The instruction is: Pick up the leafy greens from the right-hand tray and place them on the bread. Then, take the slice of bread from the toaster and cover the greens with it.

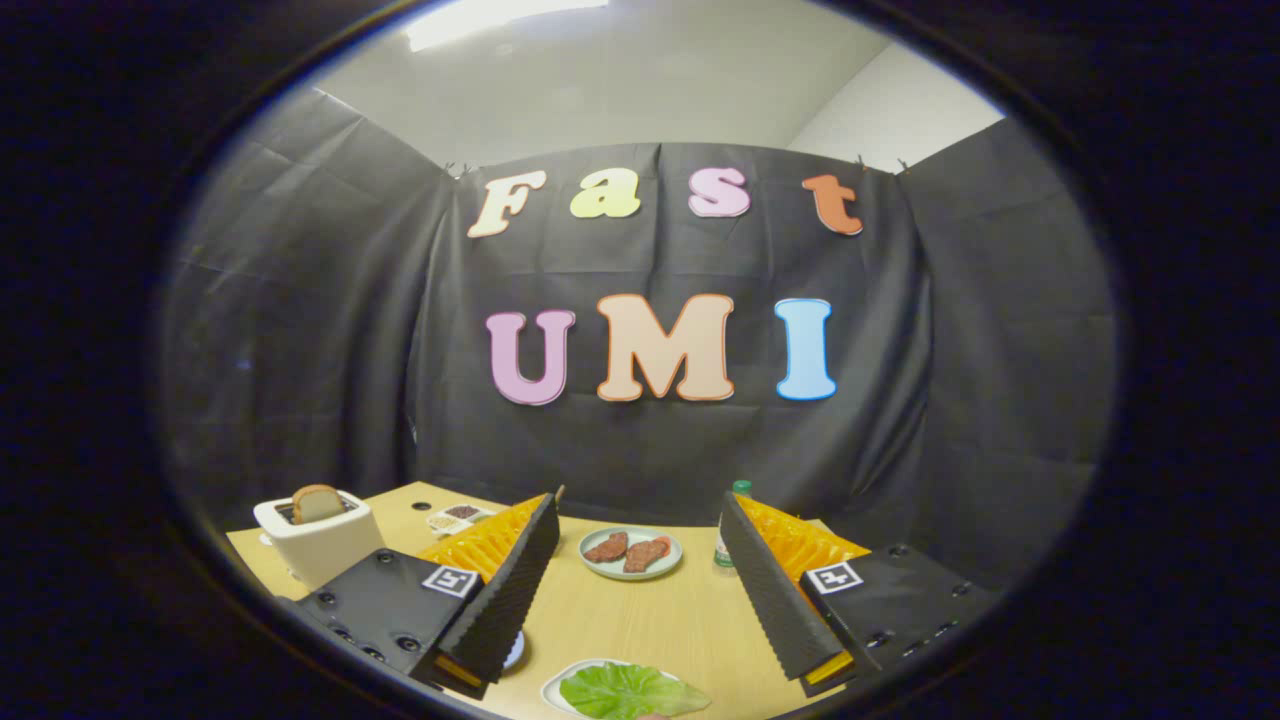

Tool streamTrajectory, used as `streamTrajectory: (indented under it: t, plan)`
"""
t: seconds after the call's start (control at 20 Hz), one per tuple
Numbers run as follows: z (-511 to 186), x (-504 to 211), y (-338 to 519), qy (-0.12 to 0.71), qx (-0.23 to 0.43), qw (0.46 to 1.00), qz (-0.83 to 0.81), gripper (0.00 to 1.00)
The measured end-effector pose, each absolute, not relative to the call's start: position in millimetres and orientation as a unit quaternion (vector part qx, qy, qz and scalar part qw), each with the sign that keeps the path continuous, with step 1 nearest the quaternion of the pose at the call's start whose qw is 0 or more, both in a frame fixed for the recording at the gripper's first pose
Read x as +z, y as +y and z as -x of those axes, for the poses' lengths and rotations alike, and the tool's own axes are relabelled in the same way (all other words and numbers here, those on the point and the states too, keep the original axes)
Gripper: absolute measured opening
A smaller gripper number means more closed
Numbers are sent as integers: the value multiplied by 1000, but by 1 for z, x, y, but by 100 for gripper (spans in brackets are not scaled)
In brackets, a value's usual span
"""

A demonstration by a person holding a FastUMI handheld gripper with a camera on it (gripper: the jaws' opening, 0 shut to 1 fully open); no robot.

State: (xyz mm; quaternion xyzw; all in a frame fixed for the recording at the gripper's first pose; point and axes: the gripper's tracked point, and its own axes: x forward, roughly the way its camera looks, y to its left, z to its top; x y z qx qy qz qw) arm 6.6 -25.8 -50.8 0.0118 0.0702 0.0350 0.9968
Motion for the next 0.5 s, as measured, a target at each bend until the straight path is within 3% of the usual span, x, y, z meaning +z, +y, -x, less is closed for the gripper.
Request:
streamTrajectory:
  t: [0.5]
  plan:
    - [-7,-113,-32,172,127,976,33,100]
